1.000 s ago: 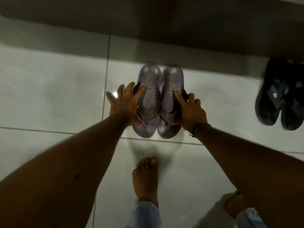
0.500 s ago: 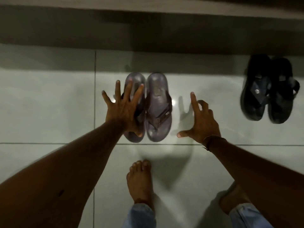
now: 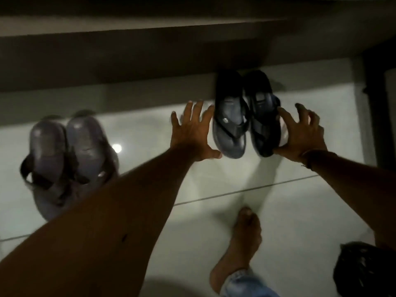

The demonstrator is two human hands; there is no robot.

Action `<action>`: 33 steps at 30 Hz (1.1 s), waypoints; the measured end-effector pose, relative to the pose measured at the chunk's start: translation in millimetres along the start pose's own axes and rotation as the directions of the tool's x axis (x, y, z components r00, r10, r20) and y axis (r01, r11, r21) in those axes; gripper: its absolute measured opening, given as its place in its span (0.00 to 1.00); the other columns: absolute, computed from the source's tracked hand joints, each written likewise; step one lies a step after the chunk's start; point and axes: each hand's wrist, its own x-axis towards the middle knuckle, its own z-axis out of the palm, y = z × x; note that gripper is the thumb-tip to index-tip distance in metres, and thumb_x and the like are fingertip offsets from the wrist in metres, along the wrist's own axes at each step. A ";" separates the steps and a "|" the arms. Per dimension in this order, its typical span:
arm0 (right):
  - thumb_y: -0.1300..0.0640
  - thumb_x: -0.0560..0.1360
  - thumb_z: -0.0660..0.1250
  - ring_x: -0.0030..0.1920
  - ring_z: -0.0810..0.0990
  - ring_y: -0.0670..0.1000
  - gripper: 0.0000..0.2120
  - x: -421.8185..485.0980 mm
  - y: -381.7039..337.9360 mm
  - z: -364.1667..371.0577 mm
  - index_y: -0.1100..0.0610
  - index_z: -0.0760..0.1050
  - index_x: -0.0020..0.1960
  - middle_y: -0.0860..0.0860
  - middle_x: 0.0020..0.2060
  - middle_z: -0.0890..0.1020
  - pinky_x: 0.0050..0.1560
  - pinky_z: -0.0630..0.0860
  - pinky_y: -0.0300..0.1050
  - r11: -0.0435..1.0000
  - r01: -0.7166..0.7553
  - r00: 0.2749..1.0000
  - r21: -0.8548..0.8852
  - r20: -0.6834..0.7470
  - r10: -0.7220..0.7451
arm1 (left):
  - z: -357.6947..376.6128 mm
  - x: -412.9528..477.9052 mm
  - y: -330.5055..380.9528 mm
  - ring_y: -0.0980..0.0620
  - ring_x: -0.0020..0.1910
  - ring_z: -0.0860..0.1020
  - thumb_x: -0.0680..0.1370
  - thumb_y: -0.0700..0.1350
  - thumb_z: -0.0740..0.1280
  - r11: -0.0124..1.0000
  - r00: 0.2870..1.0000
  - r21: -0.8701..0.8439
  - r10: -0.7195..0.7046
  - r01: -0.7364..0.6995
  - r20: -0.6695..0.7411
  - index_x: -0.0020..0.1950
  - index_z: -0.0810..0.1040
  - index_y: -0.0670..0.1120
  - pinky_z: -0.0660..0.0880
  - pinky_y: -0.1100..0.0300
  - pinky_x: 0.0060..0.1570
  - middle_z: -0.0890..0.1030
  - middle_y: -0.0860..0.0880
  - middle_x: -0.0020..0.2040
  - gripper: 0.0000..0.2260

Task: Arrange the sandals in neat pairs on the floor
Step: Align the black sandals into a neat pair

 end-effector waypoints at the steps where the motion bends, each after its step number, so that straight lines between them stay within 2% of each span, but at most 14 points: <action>1: 0.45 0.58 0.84 0.78 0.54 0.71 0.61 10.6 9.6 -1.4 0.38 0.51 0.81 0.57 0.82 0.52 0.68 0.65 0.76 1.000 0.003 0.999 0.018 0.040 -0.003 | 2.4 11.7 13.0 0.39 0.85 0.41 0.63 0.74 0.76 1.000 1.000 -0.008 -0.004 0.004 -0.007 0.86 0.42 0.55 0.47 0.28 0.78 0.44 0.46 0.87 0.63; 4: 0.52 0.60 0.84 0.76 0.60 0.71 0.65 40.4 23.7 -3.3 0.34 0.45 0.82 0.55 0.83 0.49 0.70 0.69 0.70 0.991 0.040 0.976 0.129 0.208 -0.066 | 4.5 40.6 37.5 0.37 0.84 0.44 0.60 0.70 0.81 0.999 0.999 0.009 -0.033 0.033 -0.018 0.85 0.43 0.58 0.49 0.27 0.77 0.47 0.45 0.86 0.66; 6: 0.57 0.59 0.85 0.74 0.66 0.69 0.67 57.4 26.3 -4.6 0.35 0.44 0.82 0.56 0.80 0.55 0.72 0.70 0.64 0.975 0.059 0.948 0.214 0.293 -0.122 | 4.0 56.6 44.8 0.35 0.84 0.43 0.58 0.69 0.82 0.998 0.999 0.041 -0.053 0.053 -0.003 0.85 0.43 0.61 0.48 0.24 0.77 0.48 0.44 0.86 0.67; 8: 0.58 0.58 0.86 0.72 0.69 0.67 0.67 69.2 24.0 -4.0 0.38 0.45 0.83 0.58 0.75 0.62 0.73 0.70 0.61 0.966 0.079 0.935 0.248 0.318 -0.158 | 3.8 67.5 47.3 0.34 0.84 0.40 0.57 0.69 0.82 0.993 0.996 0.089 -0.076 0.072 0.042 0.84 0.42 0.63 0.45 0.22 0.75 0.47 0.44 0.86 0.67; 12: 0.58 0.60 0.86 0.70 0.70 0.66 0.64 74.7 13.9 5.3 0.44 0.51 0.84 0.60 0.70 0.65 0.73 0.71 0.61 0.960 0.096 0.957 0.262 0.240 -0.161 | 9.5 68.2 43.1 0.33 0.83 0.37 0.58 0.69 0.82 0.987 0.993 0.132 -0.098 0.089 0.064 0.84 0.41 0.64 0.44 0.20 0.74 0.42 0.45 0.86 0.66; 17: 0.53 0.62 0.85 0.65 0.71 0.66 0.61 44.3 -1.6 26.6 0.42 0.52 0.84 0.60 0.68 0.68 0.62 0.76 0.64 0.972 0.169 0.971 0.165 0.140 -0.193 | 23.8 38.5 33.8 0.33 0.83 0.35 0.59 0.70 0.81 0.987 0.991 0.127 -0.111 0.101 0.074 0.84 0.41 0.64 0.44 0.21 0.75 0.38 0.45 0.86 0.66; 22: 0.52 0.65 0.84 0.63 0.72 0.65 0.58 9.7 -17.0 44.9 0.41 0.52 0.84 0.60 0.68 0.69 0.58 0.77 0.62 0.972 0.201 0.968 0.121 0.125 -0.215 | 42.2 -1.9 21.7 0.34 0.83 0.34 0.60 0.70 0.81 0.987 0.989 0.108 -0.130 0.121 0.074 0.84 0.37 0.63 0.44 0.22 0.75 0.34 0.45 0.85 0.67; 33: 0.54 0.64 0.84 0.63 0.72 0.65 0.58 -10.1 -25.1 64.0 0.41 0.52 0.83 0.59 0.70 0.67 0.58 0.79 0.63 0.974 0.195 0.971 0.118 0.115 -0.208 | 62.3 -25.4 10.8 0.34 0.83 0.34 0.59 0.71 0.81 0.991 0.990 0.053 -0.126 0.123 0.060 0.84 0.39 0.64 0.43 0.22 0.75 0.35 0.45 0.85 0.66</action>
